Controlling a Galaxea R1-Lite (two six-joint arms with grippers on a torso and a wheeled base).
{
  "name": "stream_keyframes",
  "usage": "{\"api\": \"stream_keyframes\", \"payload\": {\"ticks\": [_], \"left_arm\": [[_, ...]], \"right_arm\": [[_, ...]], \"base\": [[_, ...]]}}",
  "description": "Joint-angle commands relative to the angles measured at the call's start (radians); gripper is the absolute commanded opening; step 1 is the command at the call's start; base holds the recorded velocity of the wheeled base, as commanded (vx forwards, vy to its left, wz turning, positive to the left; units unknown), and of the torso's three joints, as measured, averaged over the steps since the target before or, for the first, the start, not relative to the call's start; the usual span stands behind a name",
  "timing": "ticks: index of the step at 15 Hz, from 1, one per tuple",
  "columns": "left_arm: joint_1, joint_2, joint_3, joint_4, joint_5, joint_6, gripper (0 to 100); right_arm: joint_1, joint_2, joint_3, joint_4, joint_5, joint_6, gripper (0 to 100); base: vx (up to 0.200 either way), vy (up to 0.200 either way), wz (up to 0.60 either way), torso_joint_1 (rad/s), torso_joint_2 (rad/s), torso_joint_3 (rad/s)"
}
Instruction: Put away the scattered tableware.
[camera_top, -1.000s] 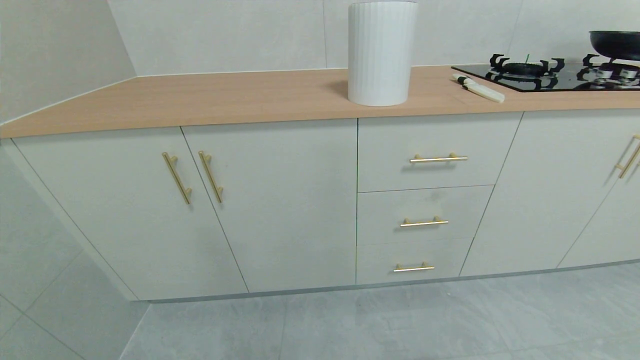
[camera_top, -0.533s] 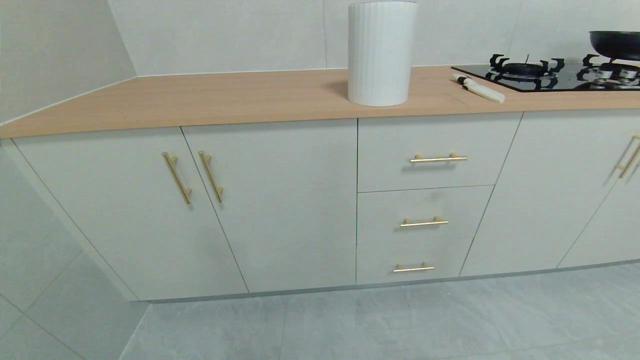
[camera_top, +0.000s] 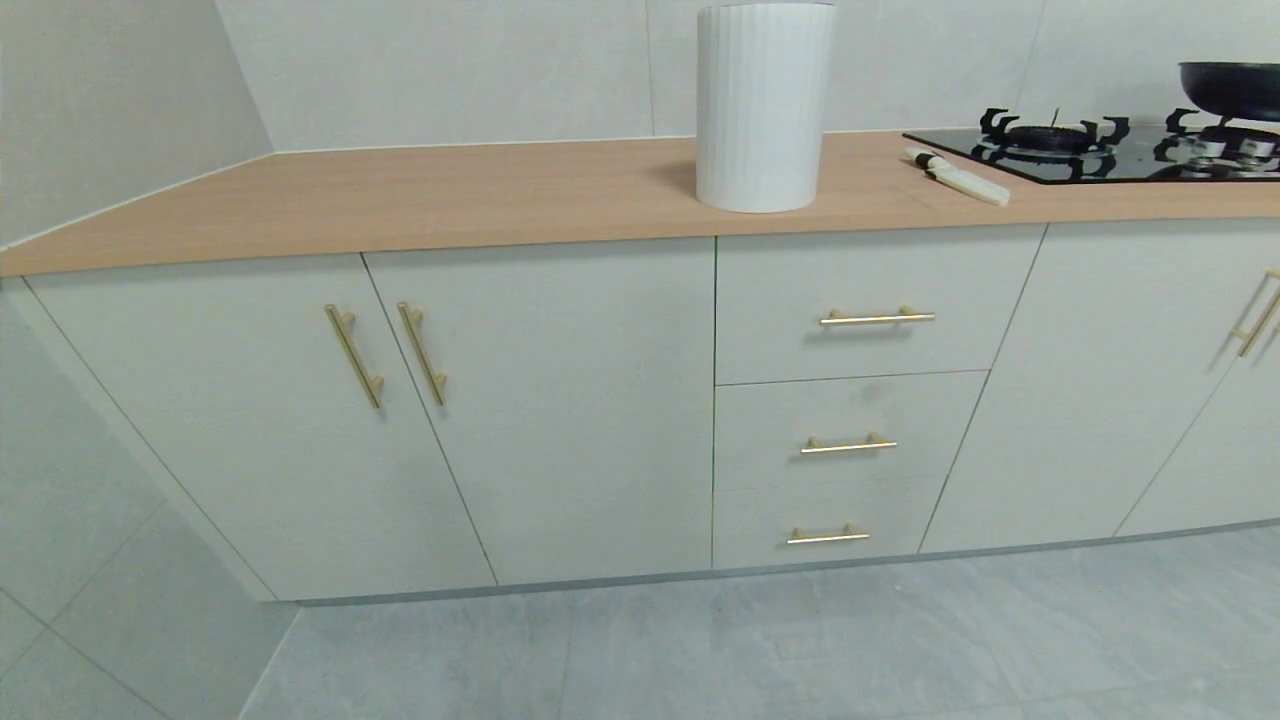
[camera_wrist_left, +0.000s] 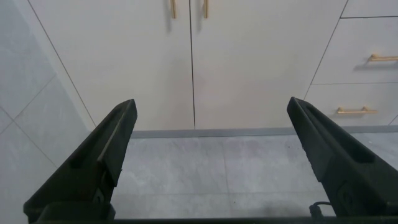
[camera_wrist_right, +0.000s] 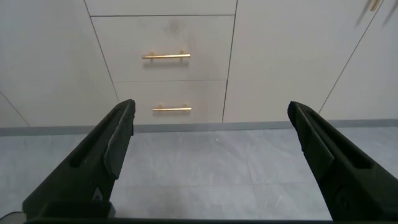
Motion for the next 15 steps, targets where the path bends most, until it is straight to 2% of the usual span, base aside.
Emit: {"api": "stream_keyframes", "payload": {"ticks": [1, 12, 15], "left_arm": [[0.0, 0.0, 0.0, 0.0, 0.0, 0.0, 100], [0.0, 0.0, 0.0, 0.0, 0.0, 0.002, 100], [0.0, 0.0, 0.0, 0.0, 0.0, 0.0, 100]], "right_arm": [[0.0, 0.003, 0.005, 0.003, 0.0, 0.008, 100], [0.0, 0.003, 0.005, 0.001, 0.003, 0.01, 100], [0.0, 0.003, 0.005, 0.001, 0.003, 0.01, 100]], "base": [[0.0, 0.0, 0.0, 0.0, 0.0, 0.0], [0.0, 0.0, 0.0, 0.0, 0.0, 0.0], [0.2, 0.0, 0.0, 0.005, 0.0, 0.005]]}}
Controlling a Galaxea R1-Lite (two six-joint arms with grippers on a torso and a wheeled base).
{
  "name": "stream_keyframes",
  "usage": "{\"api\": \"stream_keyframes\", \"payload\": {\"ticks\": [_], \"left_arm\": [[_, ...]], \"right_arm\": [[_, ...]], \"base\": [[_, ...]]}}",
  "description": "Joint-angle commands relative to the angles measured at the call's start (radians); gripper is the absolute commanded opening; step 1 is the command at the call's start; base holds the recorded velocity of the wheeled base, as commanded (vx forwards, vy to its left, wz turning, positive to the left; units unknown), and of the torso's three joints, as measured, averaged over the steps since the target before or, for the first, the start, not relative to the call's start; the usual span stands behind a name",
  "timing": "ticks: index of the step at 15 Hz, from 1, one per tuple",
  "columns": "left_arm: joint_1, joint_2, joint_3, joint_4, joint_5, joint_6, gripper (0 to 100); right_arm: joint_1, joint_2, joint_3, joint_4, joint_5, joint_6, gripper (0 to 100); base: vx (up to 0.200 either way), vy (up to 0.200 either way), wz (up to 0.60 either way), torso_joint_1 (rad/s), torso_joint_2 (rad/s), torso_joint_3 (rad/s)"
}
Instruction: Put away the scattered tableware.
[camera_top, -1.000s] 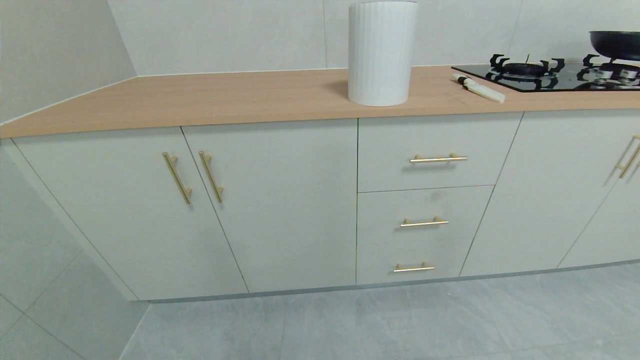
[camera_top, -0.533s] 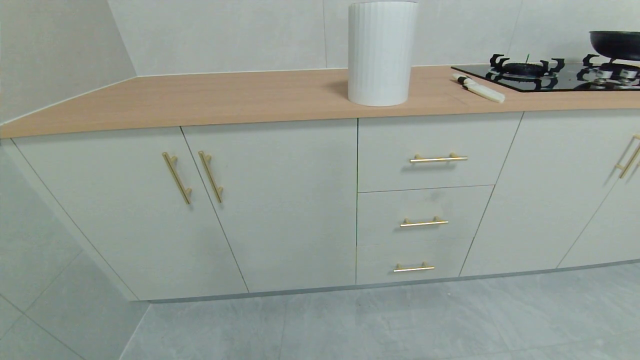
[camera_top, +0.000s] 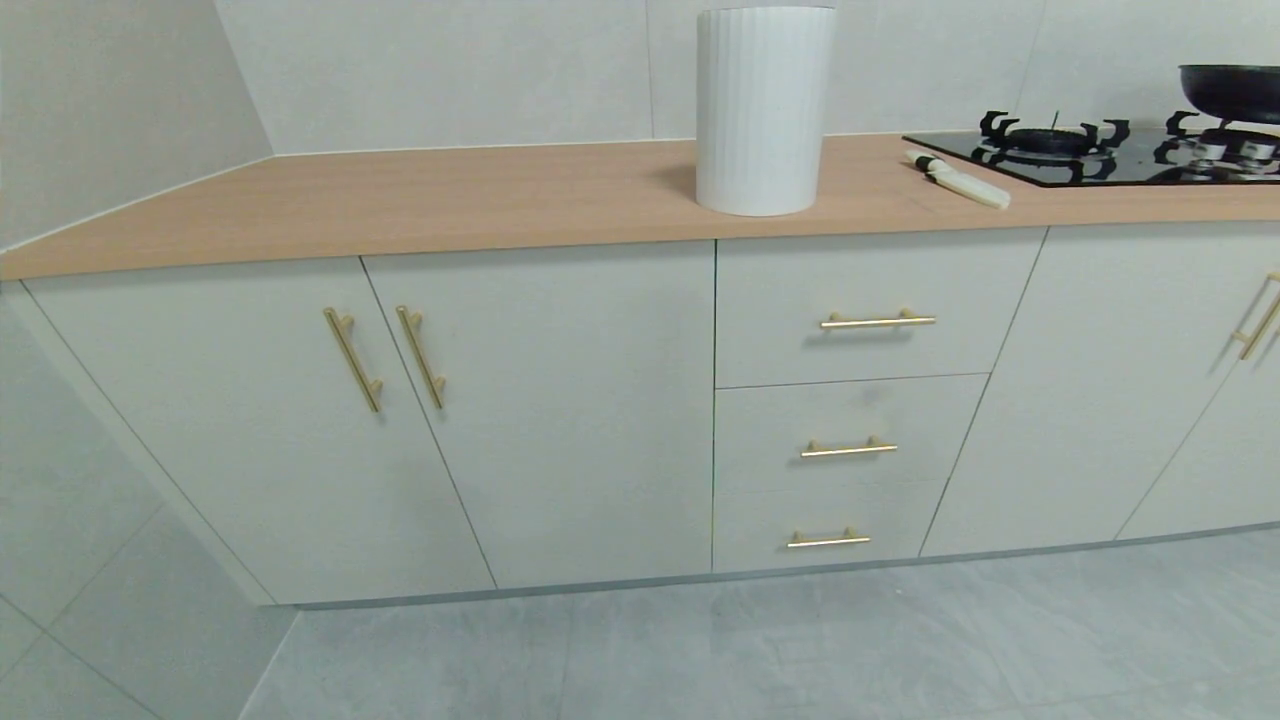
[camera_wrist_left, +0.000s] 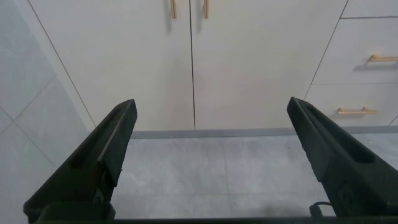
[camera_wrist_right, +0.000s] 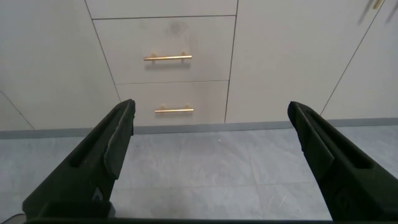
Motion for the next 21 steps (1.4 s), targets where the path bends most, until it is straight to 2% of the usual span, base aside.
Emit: {"api": "stream_keyframes", "payload": {"ticks": [1, 14, 19, 21], "left_arm": [[0.0, 0.0, 0.0, 0.0, 0.001, 0.0, 100], [0.0, 0.0, 0.0, 0.0, 0.001, 0.0, 100], [0.0, 0.0, 0.0, 0.0, 0.001, 0.0, 100], [0.0, 0.0, 0.0, 0.0, 0.001, 0.0, 100]], "right_arm": [[0.0, 0.003, 0.0, 0.0, 0.0, -0.001, 100], [0.0, 0.003, 0.0, 0.0, 0.0, -0.001, 100], [0.0, 0.003, 0.0, 0.0, 0.0, -0.001, 100], [0.0, 0.003, 0.0, 0.0, 0.0, 0.0, 100]], "base": [[0.2, 0.0, 0.0, 0.002, 0.0, 0.002], [0.2, 0.0, 0.0, 0.004, 0.0, 0.002], [0.0, 0.0, 0.0, 0.0, 0.0, 0.0], [0.0, 0.0, 0.6, 0.002, 0.0, 0.005]]}}
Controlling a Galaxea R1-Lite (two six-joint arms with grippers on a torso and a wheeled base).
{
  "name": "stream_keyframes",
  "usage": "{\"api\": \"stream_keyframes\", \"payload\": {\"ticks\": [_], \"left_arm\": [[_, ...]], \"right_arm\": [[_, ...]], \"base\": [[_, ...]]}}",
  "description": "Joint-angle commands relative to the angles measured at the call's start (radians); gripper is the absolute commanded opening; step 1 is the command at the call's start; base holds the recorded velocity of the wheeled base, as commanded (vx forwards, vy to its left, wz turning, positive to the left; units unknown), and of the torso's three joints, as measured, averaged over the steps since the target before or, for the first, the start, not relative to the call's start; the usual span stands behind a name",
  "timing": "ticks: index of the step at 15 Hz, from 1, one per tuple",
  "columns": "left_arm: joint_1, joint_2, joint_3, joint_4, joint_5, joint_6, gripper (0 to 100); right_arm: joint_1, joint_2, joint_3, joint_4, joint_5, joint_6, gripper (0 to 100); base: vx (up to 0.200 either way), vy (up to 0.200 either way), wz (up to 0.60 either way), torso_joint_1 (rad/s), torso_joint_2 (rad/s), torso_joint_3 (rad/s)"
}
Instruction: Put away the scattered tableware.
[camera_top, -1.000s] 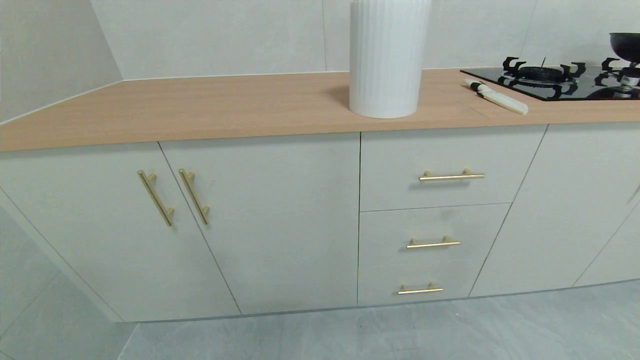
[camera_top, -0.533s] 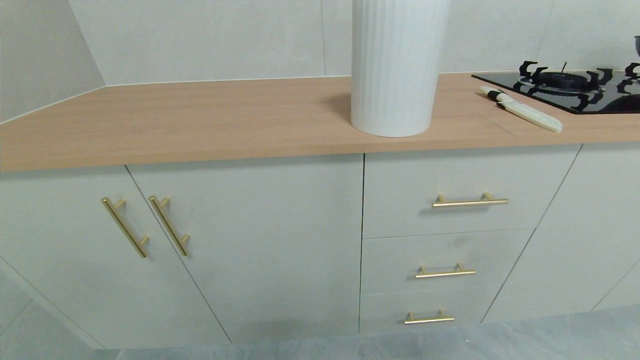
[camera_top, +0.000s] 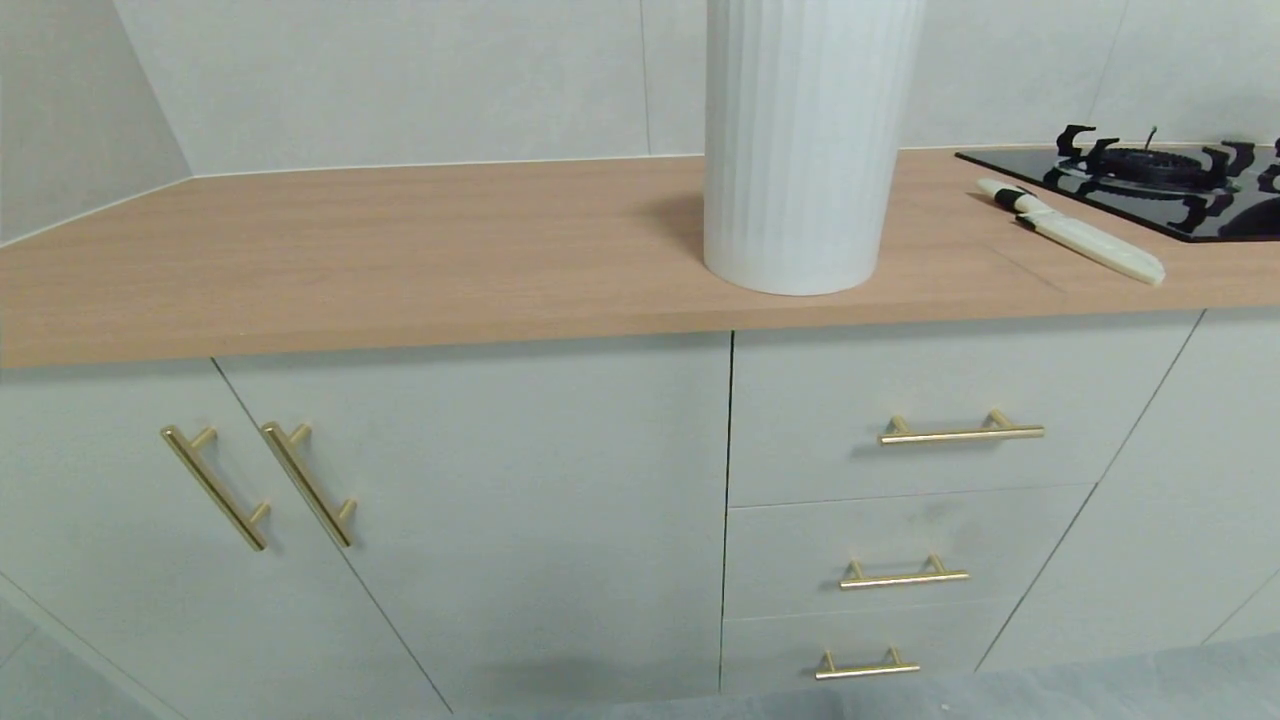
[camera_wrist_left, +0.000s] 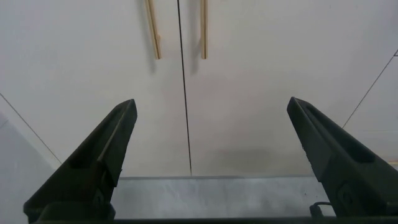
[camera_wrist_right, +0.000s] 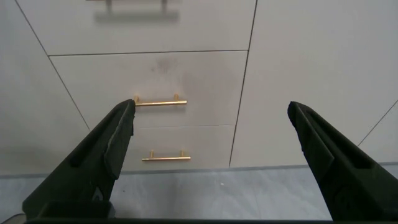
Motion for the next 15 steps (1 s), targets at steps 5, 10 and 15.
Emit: {"api": "stream_keyframes", "payload": {"ticks": [5, 10, 15], "left_arm": [[0.0, 0.0, 0.0, -0.001, 0.001, 0.0, 100], [0.0, 0.0, 0.0, -0.001, 0.001, 0.0, 100], [0.0, 0.0, 0.0, -0.001, 0.001, 0.0, 100]], "right_arm": [[0.0, 0.002, 0.0, 0.0, -0.001, 0.0, 100], [0.0, 0.002, 0.0, 0.0, 0.0, 0.0, 100], [0.0, 0.002, 0.0, 0.0, -0.001, 0.0, 100]], "base": [[0.0, 0.0, 0.12, -0.001, 0.0, 0.0], [0.0, 0.0, 0.0, 0.0, 0.0, 0.0], [0.0, -0.12, 0.0, -0.001, 0.0, 0.002]]}}
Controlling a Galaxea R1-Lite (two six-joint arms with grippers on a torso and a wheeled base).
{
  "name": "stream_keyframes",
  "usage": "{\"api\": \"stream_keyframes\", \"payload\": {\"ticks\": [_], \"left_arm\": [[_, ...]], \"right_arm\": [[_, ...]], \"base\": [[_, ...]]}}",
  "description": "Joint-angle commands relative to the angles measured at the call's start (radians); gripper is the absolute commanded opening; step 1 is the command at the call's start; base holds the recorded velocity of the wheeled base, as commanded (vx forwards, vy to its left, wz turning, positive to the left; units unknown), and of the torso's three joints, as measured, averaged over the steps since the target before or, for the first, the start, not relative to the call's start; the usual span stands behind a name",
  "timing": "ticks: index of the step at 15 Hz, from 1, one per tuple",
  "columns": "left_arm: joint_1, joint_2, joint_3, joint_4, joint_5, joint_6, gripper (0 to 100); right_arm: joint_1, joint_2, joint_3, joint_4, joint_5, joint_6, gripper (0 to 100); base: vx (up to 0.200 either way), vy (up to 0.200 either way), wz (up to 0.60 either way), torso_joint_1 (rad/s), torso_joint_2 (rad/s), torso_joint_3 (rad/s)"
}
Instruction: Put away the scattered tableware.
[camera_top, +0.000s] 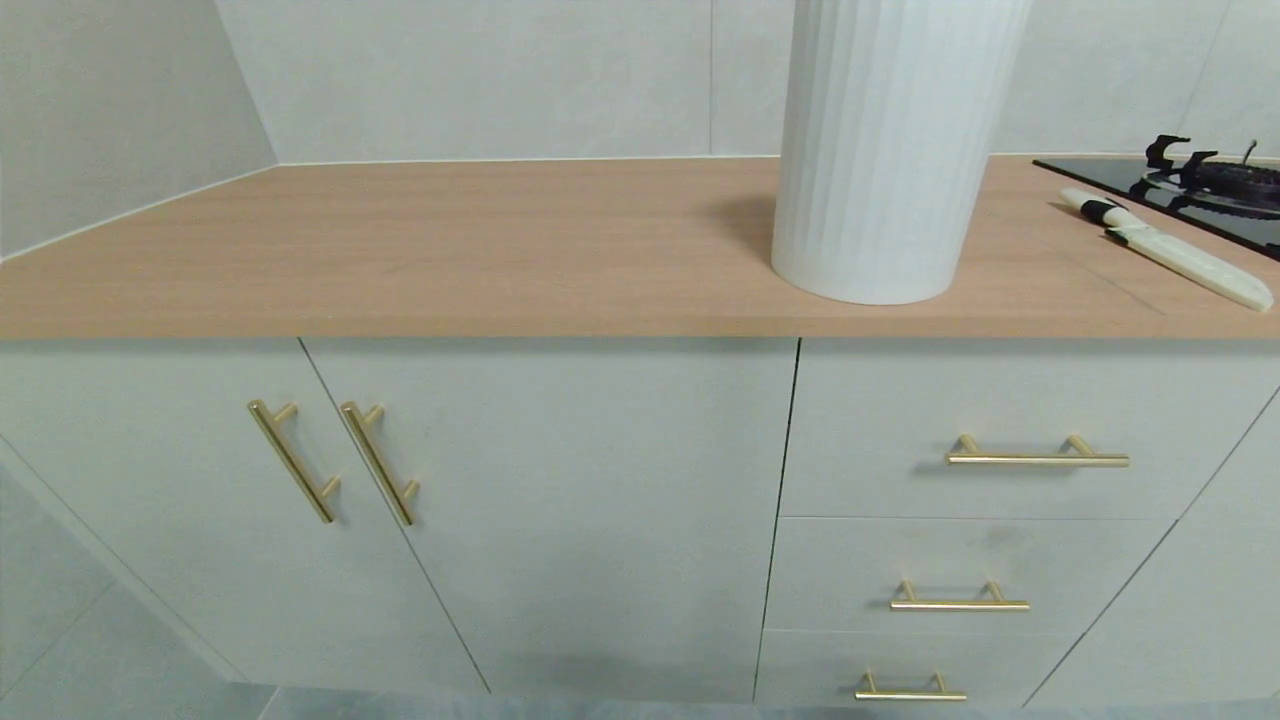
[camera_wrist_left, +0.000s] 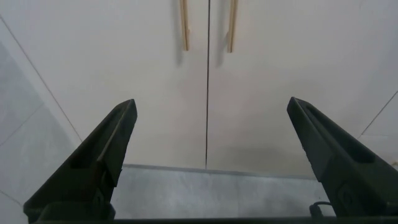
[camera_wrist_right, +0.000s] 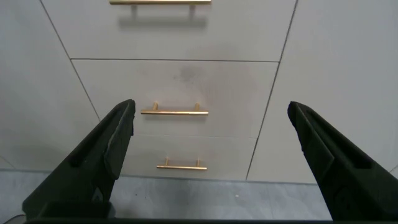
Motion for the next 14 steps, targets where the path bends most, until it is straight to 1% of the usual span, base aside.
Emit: {"api": "stream_keyframes", "payload": {"ticks": [1, 5, 14], "left_arm": [[0.0, 0.0, 0.0, 0.0, 0.0, 0.0, 100], [0.0, 0.0, 0.0, 0.0, 0.0, -0.002, 100], [0.0, 0.0, 0.0, 0.0, 0.0, -0.002, 100]], "right_arm": [[0.0, 0.001, 0.0, 0.0, -0.001, 0.0, 100], [0.0, 0.001, 0.0, 0.0, -0.001, 0.0, 100], [0.0, 0.001, 0.0, 0.0, -0.001, 0.0, 100]], "base": [[0.0, -0.2, 0.0, 0.002, 0.0, 0.007], [0.0, -0.2, 0.0, 0.007, 0.0, 0.0], [0.0, 0.0, 0.0, 0.0, 0.0, 0.0]]}}
